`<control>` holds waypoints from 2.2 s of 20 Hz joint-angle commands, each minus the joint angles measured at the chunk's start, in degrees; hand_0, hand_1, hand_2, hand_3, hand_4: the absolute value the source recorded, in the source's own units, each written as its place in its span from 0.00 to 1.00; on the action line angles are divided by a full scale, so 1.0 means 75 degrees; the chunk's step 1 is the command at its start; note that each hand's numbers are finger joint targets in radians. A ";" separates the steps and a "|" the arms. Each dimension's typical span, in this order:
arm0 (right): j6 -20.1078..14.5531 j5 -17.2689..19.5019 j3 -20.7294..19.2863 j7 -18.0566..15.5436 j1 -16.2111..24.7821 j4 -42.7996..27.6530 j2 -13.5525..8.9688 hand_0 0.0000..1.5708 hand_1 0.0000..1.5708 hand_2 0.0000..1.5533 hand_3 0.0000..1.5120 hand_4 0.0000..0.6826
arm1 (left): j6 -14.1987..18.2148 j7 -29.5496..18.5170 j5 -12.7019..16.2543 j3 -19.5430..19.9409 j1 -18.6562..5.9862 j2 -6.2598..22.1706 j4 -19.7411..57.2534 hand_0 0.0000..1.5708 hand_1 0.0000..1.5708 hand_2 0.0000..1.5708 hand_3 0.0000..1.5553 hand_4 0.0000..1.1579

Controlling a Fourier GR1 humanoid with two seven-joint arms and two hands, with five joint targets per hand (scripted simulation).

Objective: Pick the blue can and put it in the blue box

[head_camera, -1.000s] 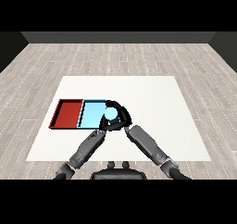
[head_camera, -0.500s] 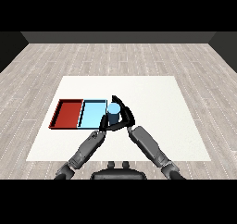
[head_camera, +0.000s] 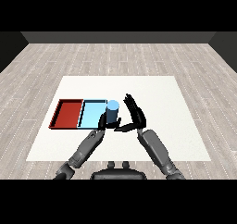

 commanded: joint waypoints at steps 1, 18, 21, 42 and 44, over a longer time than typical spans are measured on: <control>0.0254 0.0035 -0.0344 0.0050 0.0654 -0.0818 -0.0294 0.00 0.00 0.00 0.00 0.00 | -0.0197 0.0217 -0.0273 0.0329 0.0051 0.0237 -0.0217 1.00 1.00 1.00 0.96 0.97; 0.0765 -0.0940 -0.2477 -0.0205 0.2083 -0.1745 -0.1329 0.00 0.00 0.00 0.00 0.00 | -0.0662 0.1204 -0.0134 0.2154 -0.0950 0.2027 0.2112 1.00 1.00 1.00 0.97 0.94; 0.0249 -0.0319 -0.1919 -0.0210 0.2142 -0.1884 -0.0885 0.00 0.00 0.00 0.00 0.00 | -0.0663 0.1693 -0.0262 0.2300 -0.1570 0.2091 0.3046 1.00 1.00 1.00 0.97 0.94; 0.1232 -0.0930 -0.2851 -0.0690 0.1826 -0.0341 -0.0924 0.00 0.00 0.00 0.00 0.00 | -0.0349 0.2800 -0.1295 0.2207 -0.2411 0.0788 0.6955 1.00 1.00 0.91 0.00 0.67; 0.1402 -0.0798 -0.2906 -0.1181 0.2036 -0.0103 -0.0906 0.00 0.00 0.00 0.00 0.00 | -0.1179 0.2874 -0.1073 0.2454 -0.2503 0.1327 0.6888 1.00 1.00 0.95 0.00 0.55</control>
